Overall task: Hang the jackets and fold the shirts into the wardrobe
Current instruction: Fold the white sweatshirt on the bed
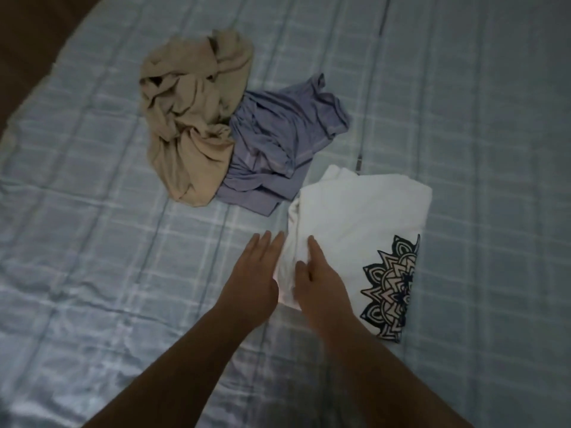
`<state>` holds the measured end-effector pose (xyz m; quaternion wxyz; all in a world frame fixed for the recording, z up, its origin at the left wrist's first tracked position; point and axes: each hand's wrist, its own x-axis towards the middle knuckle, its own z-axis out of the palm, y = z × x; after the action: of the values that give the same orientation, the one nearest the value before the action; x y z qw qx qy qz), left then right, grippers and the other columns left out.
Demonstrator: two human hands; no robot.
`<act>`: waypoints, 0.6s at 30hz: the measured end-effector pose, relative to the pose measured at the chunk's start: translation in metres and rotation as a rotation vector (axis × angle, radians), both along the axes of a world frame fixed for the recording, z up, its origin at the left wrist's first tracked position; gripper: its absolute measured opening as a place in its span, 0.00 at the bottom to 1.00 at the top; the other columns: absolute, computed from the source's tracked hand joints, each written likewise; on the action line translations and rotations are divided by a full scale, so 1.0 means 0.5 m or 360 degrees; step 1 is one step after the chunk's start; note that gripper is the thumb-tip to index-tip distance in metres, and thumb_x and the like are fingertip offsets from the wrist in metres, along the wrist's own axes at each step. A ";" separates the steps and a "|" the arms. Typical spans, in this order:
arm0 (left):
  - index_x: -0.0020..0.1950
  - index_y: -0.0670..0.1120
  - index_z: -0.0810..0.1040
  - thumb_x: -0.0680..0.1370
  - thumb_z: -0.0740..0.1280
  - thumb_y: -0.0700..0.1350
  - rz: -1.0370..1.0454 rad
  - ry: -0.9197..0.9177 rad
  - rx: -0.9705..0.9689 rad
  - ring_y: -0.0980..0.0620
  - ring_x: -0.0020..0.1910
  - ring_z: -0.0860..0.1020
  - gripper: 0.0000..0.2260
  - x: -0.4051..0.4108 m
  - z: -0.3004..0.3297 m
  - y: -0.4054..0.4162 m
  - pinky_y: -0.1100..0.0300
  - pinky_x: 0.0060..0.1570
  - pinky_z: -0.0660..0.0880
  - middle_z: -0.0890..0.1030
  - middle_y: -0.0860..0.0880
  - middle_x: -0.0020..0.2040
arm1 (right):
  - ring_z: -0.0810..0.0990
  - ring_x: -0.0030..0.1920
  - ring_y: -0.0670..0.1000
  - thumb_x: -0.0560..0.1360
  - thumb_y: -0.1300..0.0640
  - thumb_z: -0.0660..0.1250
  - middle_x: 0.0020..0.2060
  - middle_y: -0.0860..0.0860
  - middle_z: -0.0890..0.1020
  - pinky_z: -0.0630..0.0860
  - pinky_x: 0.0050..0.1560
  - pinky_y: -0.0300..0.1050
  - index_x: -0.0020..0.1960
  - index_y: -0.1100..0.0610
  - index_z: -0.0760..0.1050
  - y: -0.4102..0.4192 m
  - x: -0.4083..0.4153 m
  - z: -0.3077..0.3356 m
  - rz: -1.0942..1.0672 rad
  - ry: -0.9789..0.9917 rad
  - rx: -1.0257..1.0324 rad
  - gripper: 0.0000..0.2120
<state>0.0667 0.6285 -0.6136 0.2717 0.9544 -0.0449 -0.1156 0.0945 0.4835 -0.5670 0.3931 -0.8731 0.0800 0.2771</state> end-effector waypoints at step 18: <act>0.58 0.45 0.73 0.78 0.63 0.58 0.0985 0.0179 -0.0195 0.44 0.53 0.78 0.18 0.166 0.040 -0.134 0.53 0.47 0.72 0.79 0.45 0.53 | 0.49 0.79 0.56 0.82 0.47 0.50 0.79 0.53 0.55 0.53 0.76 0.64 0.80 0.51 0.53 -0.143 -0.063 -0.067 0.0669 -0.0681 -0.0779 0.27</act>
<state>0.1495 0.5615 -0.5938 0.3531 0.8966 0.2557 -0.0771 0.0629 0.4122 -0.6007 0.1154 -0.9765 -0.1209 0.1358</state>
